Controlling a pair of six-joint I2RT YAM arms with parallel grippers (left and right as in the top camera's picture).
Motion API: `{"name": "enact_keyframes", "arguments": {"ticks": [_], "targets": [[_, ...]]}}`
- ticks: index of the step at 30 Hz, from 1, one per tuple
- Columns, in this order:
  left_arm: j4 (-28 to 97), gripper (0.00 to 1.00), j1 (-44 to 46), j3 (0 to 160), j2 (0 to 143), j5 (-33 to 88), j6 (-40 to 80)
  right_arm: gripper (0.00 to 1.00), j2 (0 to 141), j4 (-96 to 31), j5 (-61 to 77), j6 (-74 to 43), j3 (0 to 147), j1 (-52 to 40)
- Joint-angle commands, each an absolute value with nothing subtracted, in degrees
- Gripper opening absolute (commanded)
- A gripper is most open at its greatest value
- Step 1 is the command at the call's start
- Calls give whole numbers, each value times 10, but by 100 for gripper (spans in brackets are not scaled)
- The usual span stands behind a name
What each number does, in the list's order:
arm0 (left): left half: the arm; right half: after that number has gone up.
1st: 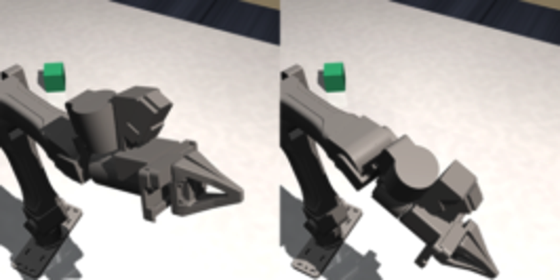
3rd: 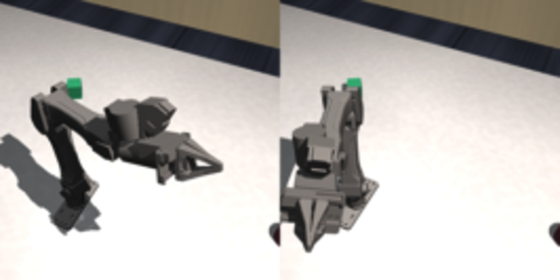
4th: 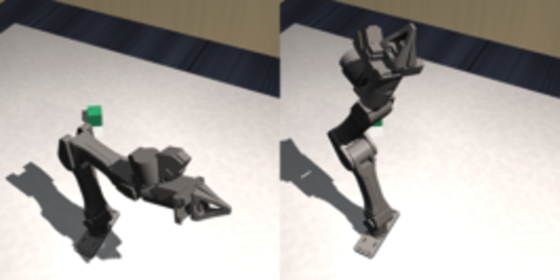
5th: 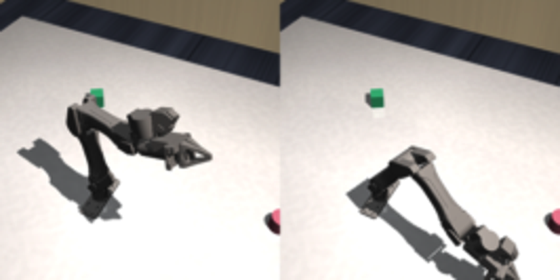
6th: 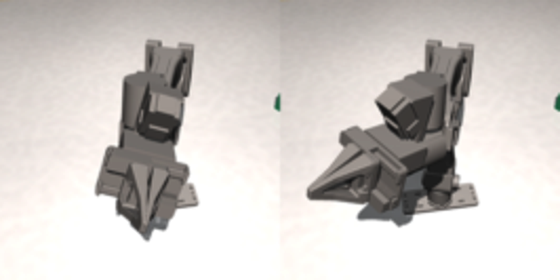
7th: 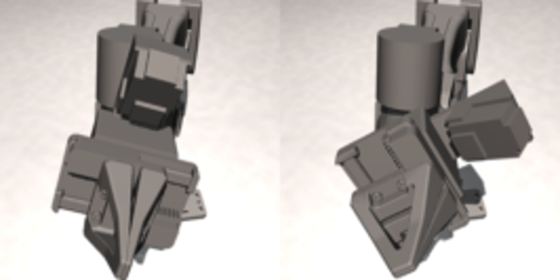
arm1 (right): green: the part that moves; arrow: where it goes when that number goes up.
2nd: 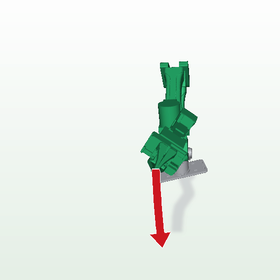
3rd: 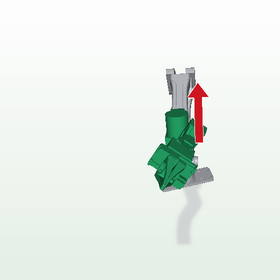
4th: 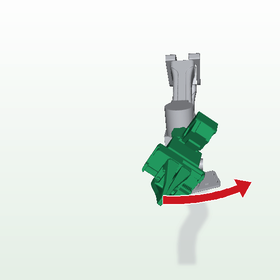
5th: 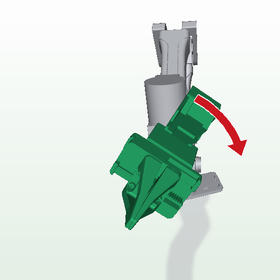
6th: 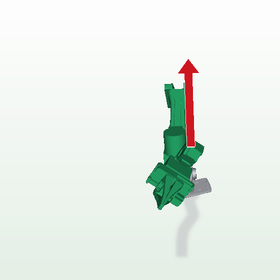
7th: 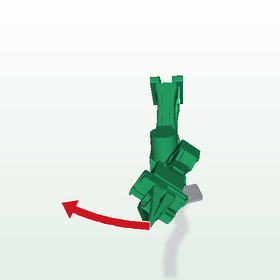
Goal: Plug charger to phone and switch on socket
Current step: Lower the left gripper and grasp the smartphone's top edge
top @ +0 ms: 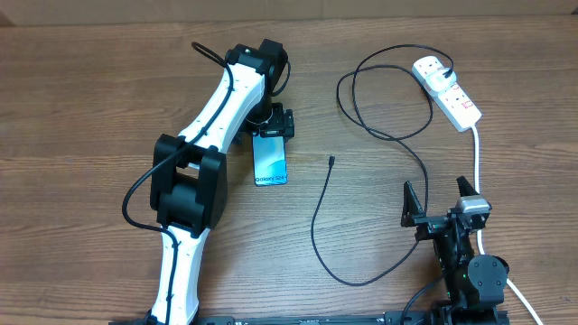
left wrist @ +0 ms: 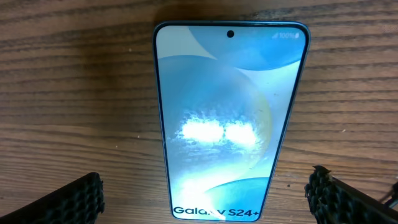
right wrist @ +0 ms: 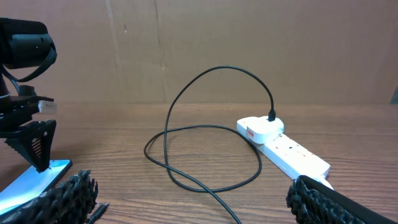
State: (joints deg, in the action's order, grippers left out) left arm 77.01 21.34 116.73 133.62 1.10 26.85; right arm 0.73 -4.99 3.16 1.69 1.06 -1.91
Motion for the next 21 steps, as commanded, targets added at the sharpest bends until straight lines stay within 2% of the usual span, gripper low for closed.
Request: {"name": "enact_keyframes", "arguments": {"ticks": [1, 15, 21], "targets": [[766, 100, 221, 1164, 1343, 16, 275, 100, 2, -46, 30, 16, 4, -22], [765, 100, 232, 1163, 1344, 20, 274, 100, 2, -46, 30, 16, 4, -22], [804, 100, 232, 1163, 1344, 36, 274, 100, 2, -46, 30, 16, 4, -22]]}}
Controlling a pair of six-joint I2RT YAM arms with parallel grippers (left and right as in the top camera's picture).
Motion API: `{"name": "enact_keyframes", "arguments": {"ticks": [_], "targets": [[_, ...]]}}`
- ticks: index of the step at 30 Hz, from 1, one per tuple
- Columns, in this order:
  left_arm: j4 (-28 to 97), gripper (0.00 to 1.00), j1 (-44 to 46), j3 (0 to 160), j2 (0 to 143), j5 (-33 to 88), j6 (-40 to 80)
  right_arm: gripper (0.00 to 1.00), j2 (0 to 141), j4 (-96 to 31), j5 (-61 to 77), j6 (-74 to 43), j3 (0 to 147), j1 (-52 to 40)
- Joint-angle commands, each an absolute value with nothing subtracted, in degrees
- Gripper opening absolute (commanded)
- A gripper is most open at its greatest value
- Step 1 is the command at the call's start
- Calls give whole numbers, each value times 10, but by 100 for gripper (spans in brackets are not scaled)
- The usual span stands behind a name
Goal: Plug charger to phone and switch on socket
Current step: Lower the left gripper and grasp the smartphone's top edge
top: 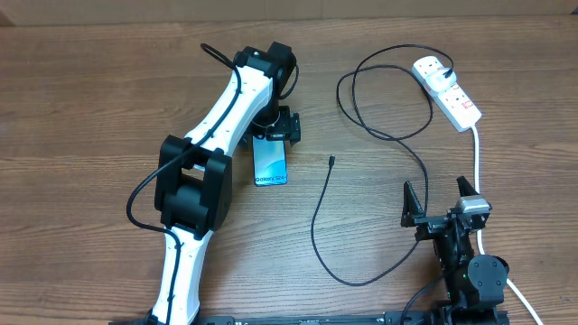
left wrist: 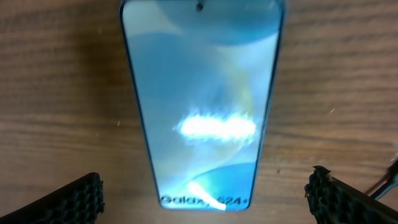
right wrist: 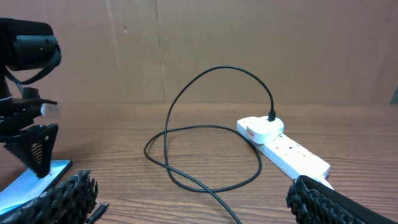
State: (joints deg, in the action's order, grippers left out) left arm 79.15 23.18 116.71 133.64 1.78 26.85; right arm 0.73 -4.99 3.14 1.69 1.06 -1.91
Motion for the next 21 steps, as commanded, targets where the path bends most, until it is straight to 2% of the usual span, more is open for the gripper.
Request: {"name": "enact_keyframes", "arguments": {"ticks": [1, 15, 21], "targets": [[811, 100, 232, 1163, 1344, 39, 274, 100, 2, -46, 30, 16, 4, -22], [904, 100, 232, 1163, 1329, 69, 267, 100, 2, -46, 30, 16, 4, -22], [928, 99, 234, 1163, 1256, 70, 257, 100, 2, -46, 30, 16, 4, -22]]}}
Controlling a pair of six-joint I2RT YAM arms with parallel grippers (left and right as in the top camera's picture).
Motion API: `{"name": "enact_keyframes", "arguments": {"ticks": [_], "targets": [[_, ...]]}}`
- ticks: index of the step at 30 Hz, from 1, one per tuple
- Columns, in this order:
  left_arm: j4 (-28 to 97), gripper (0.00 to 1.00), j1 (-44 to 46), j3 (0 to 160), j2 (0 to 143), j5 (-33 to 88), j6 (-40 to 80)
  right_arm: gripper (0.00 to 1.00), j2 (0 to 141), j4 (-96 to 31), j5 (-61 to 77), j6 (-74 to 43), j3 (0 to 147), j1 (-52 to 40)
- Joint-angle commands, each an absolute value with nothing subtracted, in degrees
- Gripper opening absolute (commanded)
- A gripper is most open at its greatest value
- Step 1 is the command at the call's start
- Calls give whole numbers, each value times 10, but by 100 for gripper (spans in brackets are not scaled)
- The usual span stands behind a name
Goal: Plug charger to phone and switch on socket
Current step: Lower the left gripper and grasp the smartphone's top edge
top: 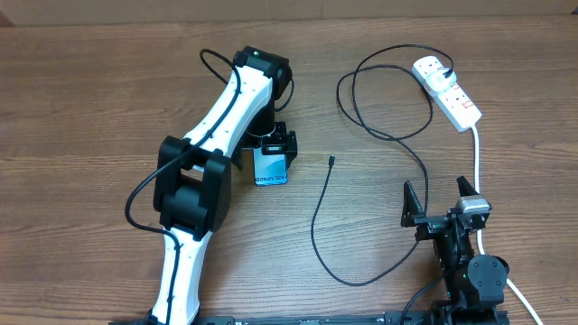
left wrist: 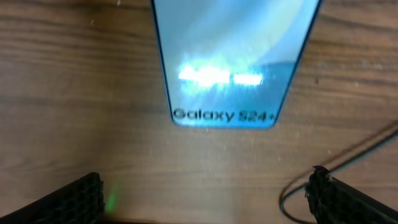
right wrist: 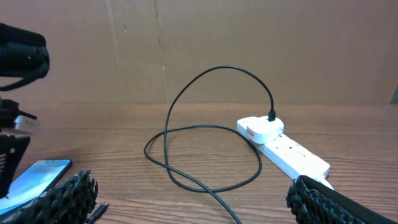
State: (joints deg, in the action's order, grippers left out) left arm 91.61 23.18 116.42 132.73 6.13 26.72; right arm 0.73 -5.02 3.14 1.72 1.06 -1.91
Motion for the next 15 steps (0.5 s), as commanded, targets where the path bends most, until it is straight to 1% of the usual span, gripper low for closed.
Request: {"name": "enact_keyframes", "arguments": {"ticks": [1, 6, 9, 11, 15], "targets": [[934, 100, 234, 1163, 1242, 70, 256, 100, 2, -46, 30, 16, 4, -22], [944, 100, 248, 1159, 1160, 68, 253, 100, 2, -46, 30, 16, 4, -22], [929, 100, 267, 1137, 1140, 36, 287, 100, 2, -46, 30, 16, 4, -22], [908, 100, 277, 1111, 1137, 12, 317, 100, 2, -46, 30, 16, 4, -22], [823, 99, 275, 1036, 1138, 13, 327, 100, 2, -46, 30, 16, 4, -22]]}}
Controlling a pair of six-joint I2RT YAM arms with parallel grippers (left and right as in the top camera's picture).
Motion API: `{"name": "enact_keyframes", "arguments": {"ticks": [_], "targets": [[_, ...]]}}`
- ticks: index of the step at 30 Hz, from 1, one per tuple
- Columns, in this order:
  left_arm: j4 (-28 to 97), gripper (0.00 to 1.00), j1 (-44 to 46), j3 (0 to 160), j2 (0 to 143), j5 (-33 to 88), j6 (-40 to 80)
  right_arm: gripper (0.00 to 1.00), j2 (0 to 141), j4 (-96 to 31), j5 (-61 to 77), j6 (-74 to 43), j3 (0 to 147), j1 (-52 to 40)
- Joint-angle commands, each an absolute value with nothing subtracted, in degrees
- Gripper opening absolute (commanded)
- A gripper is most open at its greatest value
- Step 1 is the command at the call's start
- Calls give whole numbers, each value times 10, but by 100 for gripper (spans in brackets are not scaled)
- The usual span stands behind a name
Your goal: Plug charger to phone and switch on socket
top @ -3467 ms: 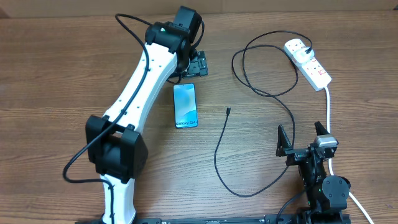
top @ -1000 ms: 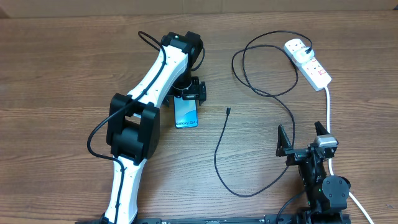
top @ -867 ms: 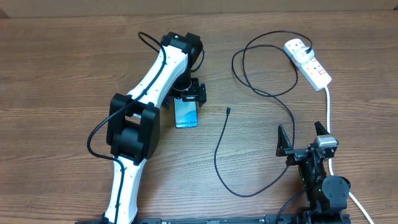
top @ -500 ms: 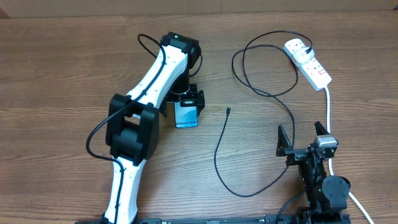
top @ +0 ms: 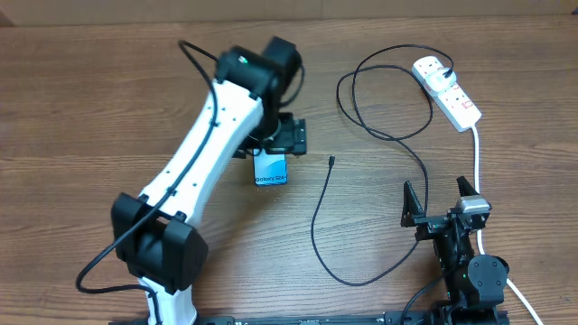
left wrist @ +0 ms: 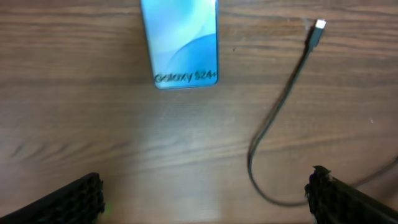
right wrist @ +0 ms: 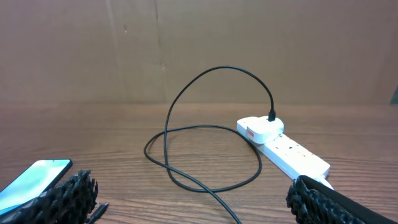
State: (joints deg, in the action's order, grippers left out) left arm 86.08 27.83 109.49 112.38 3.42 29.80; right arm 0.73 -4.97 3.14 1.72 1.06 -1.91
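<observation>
The phone (top: 270,170) lies face up on the wooden table, its lit blue screen (left wrist: 180,43) reading Galaxy S24+. High above its far end hangs my left gripper (top: 274,140), open and empty; its fingers (left wrist: 62,199) frame bare wood. The black charger cable (top: 318,217) ends in a loose plug (left wrist: 319,25) just right of the phone. Its other end enters a white adapter (right wrist: 261,129) on the white socket strip (top: 449,91). My right gripper (top: 442,203) rests open at the front right, holding nothing.
The cable loops (right wrist: 205,155) across the wood between phone and socket strip. The strip's white lead (top: 477,153) runs down past the right arm. A brown cardboard wall (right wrist: 199,43) closes the far side.
My left gripper has risen well above the table, so the phone looks small in its view and the cable's plug end now shows. Phone, cable and right arm are unmoved.
My left gripper hung open low over the phone's upper half. It then stood further toward the phone's bottom edge, still open, with the phone lying where it was. Now it is high above the table. The right arm stayed still throughout.
</observation>
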Motion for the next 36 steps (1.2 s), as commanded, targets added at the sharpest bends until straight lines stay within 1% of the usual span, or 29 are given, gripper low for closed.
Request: {"name": "enact_keyframes", "arguments": {"ticks": [1, 4, 10, 15, 24, 30, 36], "targets": [[803, 100, 270, 1021, 1139, 16, 328, 100, 2, -46, 30, 15, 4, -22], [750, 100, 233, 984, 1139, 47, 327, 100, 2, -46, 30, 16, 4, -22], [694, 99, 177, 958, 1140, 71, 319, 100, 2, -46, 30, 16, 4, -22], [668, 100, 193, 952, 1142, 60, 317, 100, 2, -46, 30, 16, 4, -22], [646, 99, 253, 952, 1194, -40, 333, 100, 2, -46, 30, 16, 4, -22], [638, 100, 237, 952, 1242, -44, 333, 100, 2, -46, 30, 16, 4, -22], [624, 100, 227, 953, 1244, -34, 332, 100, 2, -46, 30, 16, 4, -22]]}}
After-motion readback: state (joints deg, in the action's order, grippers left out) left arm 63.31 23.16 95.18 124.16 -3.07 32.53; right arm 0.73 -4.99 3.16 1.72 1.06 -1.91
